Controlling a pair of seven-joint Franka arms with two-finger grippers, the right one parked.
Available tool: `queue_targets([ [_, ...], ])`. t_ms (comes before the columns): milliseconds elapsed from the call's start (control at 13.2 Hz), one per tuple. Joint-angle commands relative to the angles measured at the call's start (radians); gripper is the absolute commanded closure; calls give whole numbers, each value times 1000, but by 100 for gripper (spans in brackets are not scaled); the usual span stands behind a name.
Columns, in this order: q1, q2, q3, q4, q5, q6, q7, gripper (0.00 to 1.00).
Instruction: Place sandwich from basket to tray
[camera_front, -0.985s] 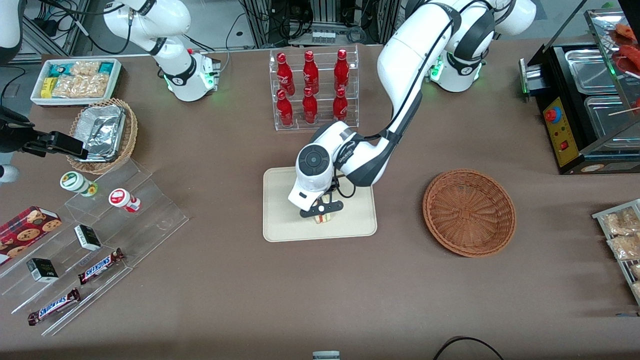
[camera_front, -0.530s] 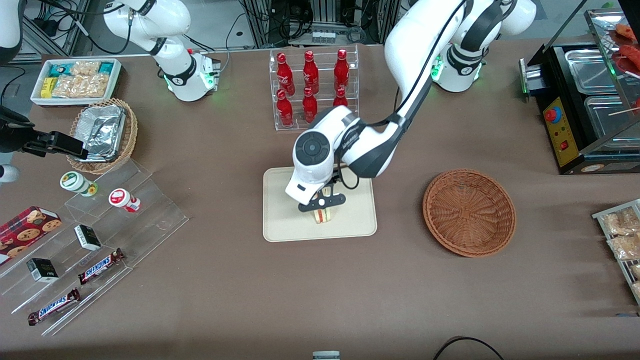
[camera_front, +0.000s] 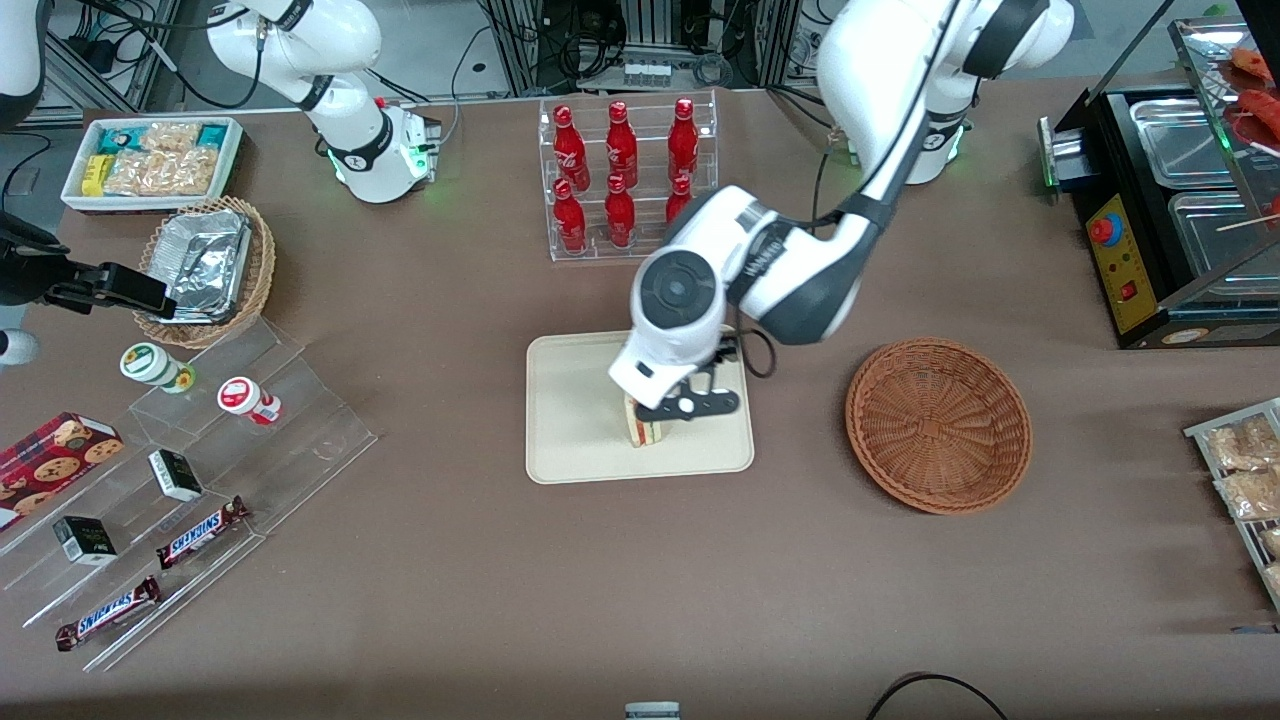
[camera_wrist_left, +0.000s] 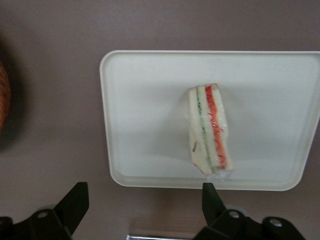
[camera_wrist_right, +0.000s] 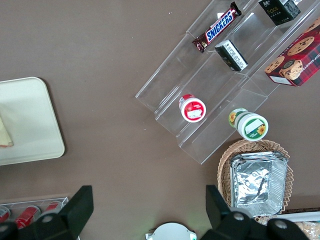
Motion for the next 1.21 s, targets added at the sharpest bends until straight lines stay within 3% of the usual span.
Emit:
queue_targets([
  [0,101,-153,-7,-169,6,-14,175,0],
  [379,282,-301,-5,-330,22,-16,459,0],
  [758,452,-463,-4,-454,88,-39,699,0],
  [1136,549,-557,-4,-457,94,-125,708,0],
])
